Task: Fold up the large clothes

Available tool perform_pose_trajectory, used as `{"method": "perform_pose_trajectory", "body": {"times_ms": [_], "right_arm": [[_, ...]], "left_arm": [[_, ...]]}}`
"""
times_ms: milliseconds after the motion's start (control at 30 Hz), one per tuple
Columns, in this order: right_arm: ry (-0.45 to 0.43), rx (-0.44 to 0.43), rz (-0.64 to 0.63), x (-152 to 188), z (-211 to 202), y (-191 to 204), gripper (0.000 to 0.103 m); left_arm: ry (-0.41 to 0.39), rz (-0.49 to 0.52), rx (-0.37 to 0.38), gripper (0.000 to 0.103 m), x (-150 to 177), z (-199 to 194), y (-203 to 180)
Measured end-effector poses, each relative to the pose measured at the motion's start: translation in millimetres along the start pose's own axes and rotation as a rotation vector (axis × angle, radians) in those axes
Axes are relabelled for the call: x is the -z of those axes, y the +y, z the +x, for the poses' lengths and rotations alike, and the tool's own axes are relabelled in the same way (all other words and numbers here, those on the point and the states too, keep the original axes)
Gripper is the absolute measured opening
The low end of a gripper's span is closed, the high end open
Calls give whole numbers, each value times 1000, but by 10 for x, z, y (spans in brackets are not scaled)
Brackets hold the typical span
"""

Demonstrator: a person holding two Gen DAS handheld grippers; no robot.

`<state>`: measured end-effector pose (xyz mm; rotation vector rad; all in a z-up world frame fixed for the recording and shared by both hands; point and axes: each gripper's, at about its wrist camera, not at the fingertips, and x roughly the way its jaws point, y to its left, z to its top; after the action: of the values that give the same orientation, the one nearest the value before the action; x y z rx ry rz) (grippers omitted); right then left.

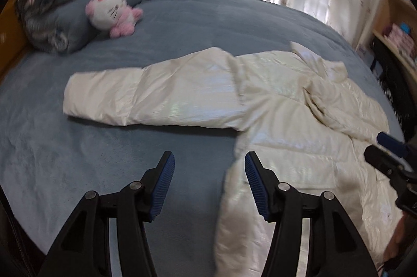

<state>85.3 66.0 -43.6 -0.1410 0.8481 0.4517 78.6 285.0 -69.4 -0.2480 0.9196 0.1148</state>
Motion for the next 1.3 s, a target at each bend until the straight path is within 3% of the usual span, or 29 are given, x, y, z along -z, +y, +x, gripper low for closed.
{"method": "perform_pose_trajectory", "body": {"times_ms": [500, 667, 900, 967, 1033, 1133, 1200, 1300], "right_arm": [[6, -13, 18, -466, 1107, 583, 73], [25, -10, 48, -556, 1394, 640, 73], [62, -15, 72, -459, 1579, 631, 73], [77, -14, 83, -420, 1597, 590, 73], [88, -19, 102, -392, 1594, 539, 73], [92, -31, 136, -361, 1515, 443, 73], [82, -37, 156, -343, 1405, 367, 73], [60, -48, 192, -285, 1171, 218, 73]], "left_arm": [[46, -377, 305, 55, -226, 932, 1699], [54, -435, 338, 55, -289, 1251, 2019], [19, -529, 344, 54, -387, 1547, 2343], [-4, -537, 315, 44, -437, 1577, 2351], [-20, -528, 268, 16, -496, 1595, 2310], [-41, -485, 189, 7, -609, 1492, 2141], [-63, -431, 148, 6, -704, 1309, 1958], [-117, -380, 168, 5, -870, 1002, 1648]]}}
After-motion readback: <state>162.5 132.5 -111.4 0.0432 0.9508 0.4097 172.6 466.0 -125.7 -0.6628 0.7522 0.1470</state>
